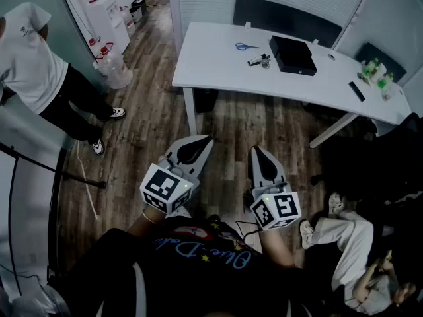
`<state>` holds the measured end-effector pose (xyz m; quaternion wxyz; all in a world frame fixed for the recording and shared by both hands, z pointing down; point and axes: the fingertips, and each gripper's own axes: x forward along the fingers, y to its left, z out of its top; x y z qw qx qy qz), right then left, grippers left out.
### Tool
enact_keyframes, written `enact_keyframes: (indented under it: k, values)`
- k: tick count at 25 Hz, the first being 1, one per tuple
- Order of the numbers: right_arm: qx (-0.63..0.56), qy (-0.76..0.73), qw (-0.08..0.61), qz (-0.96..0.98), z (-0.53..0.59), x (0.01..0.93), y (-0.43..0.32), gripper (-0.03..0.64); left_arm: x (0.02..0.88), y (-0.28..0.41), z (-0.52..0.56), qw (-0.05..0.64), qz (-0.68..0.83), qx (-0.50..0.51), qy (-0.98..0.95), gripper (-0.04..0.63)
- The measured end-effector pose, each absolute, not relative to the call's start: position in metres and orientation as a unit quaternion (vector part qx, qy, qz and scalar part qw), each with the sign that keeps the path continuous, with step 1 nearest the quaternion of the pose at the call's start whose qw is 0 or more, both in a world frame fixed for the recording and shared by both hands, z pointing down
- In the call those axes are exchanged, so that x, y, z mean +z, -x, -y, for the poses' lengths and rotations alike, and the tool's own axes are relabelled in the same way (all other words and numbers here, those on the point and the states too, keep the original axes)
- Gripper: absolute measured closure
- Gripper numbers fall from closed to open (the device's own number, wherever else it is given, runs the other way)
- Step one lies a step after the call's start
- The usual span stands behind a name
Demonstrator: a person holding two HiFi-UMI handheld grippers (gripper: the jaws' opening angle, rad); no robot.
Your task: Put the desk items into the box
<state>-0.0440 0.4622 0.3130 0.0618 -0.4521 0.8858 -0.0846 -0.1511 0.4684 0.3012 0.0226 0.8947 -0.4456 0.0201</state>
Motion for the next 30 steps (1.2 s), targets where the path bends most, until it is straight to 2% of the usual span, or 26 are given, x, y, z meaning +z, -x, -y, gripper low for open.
enact_keyframes:
  k: [30]
  values:
    - [-0.101, 0.473, 0.098, -0.869, -0.456, 0.315, 0.000, 0.607, 0.304, 0.132, -0.464, 0.005, 0.437, 0.030, -0.899, 0.586]
